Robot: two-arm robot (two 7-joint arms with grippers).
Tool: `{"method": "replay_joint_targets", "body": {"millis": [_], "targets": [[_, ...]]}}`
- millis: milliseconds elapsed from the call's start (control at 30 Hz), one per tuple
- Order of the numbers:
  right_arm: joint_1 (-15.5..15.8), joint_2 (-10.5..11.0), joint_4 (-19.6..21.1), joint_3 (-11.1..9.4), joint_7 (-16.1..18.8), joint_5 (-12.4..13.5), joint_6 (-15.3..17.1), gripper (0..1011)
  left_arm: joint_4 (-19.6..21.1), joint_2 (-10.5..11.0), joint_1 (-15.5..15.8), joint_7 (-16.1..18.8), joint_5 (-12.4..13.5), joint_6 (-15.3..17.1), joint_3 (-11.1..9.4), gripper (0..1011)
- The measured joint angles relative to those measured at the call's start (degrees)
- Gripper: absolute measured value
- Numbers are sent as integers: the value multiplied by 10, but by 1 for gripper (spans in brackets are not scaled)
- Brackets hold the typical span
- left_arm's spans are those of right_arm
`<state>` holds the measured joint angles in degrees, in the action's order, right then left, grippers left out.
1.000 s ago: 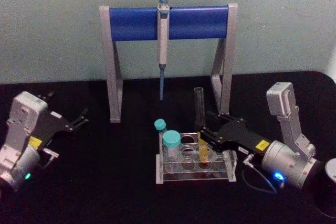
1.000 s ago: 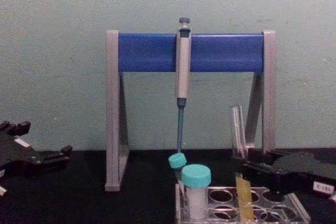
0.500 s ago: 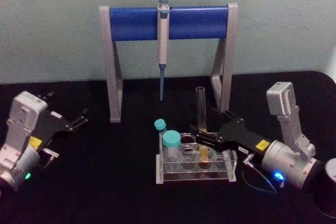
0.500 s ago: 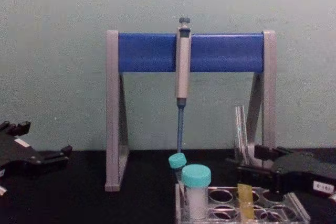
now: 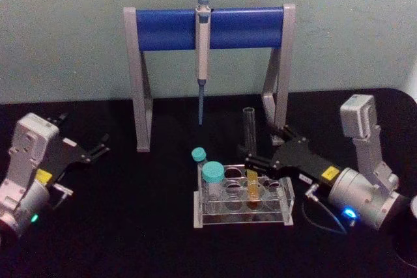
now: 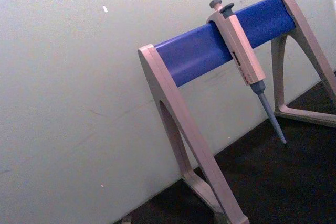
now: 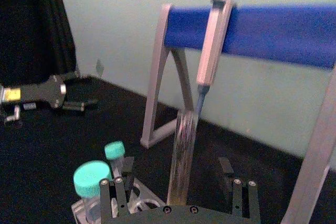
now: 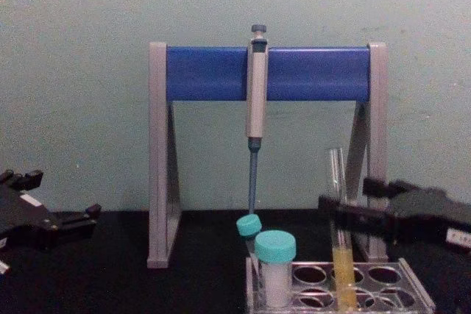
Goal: Pick up the test tube from the test tube rack, shake it, then place it back into the test tube rack.
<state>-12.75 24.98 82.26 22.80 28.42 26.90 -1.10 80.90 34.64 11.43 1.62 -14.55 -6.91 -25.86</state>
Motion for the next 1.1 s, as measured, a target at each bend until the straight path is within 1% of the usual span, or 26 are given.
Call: {"method": "replay_joint_targets", "body": {"millis": [67,100,200,233,300,433,467,533,567,633,700,800,833,967,1000,1100], "targets": [[13,6,27,-11,-8,2,-9,1000,0,0,0,0,0,0,0,1010],[13,6,27,-11,-8,2,-9,1000,0,0,0,0,0,0,0,1010],[40,16,66,-33,-20,7,-25,1000,0,0,0,0,0,0,0,1010],[40,16,66,-33,-20,7,-25,1000,0,0,0,0,0,0,0,1010],[71,25,100,-55,-40,7,-39,1000,0,0,0,0,0,0,0,1010],[104,29,127,-77,-61,5,-46,1000,0,0,0,0,0,0,0,1010],[121,30,138,-88,-73,1,-48,1000,0,0,0,0,0,0,0,1010],[137,30,146,-98,-85,-3,-49,1000,0,0,0,0,0,0,0,1010],[154,29,151,-109,-99,-5,-50,1000,0,0,0,0,0,0,0,1010],[169,26,153,-118,-113,-9,-51,1000,0,0,0,0,0,0,0,1010],[188,18,151,-129,-137,-18,-51,1000,0,0,0,0,0,0,0,1010],[205,6,142,-139,-160,-28,-52,1000,0,0,0,0,0,0,0,1010],[211,0,136,-141,-171,-35,-52,1000,0,0,0,0,0,0,0,1010],[217,-10,121,-143,-184,-46,-49,1000,0,0,0,0,0,0,0,1010],[218,-14,112,-143,-189,-53,-46,1000,0,0,0,0,0,0,0,1010],[217,-20,100,-141,-191,-59,-41,1000,0,0,0,0,0,0,0,1010]]}}
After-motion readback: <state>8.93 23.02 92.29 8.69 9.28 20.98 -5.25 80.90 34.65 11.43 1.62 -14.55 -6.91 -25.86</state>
